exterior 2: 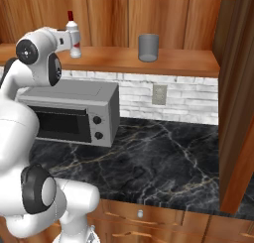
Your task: There is a bowl on the dining counter. Grab a lemon wedge from the fridge and place it in the bowl. Then get the liquor bottle and glass cup from the cabinet and place them next to the bowl.
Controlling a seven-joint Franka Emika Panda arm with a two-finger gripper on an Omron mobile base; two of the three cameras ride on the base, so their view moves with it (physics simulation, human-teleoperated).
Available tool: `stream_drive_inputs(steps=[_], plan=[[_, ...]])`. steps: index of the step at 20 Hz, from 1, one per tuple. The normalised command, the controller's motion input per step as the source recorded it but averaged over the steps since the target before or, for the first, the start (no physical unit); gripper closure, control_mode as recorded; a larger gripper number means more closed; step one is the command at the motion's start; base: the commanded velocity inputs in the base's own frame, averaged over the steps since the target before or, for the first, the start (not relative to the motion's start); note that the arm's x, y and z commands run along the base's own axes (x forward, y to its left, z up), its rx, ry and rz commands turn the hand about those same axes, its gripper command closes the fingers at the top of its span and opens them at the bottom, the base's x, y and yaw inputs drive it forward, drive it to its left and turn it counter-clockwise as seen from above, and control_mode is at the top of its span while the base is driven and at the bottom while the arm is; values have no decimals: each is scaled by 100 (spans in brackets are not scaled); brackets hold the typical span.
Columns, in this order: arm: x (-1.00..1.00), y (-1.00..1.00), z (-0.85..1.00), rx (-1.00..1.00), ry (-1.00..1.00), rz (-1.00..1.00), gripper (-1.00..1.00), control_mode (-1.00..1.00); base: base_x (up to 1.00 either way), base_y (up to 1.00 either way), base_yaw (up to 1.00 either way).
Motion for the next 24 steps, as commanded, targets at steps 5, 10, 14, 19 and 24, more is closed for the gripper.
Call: stream_drive_inputs(steps=[5,10,14,19,24], plan=[[19,0,0,0,-3,0,-100,-100,0,0,0],[21,0,0,0,0,0,-100,-100,0,0,0],[19,0,-4,0,2,0,-100,-100,0,0,0],[14,4,-8,0,1,0,-100,-100,0,0,0],[18,3,0,0,0,0,-100,-100,0,0,0]])
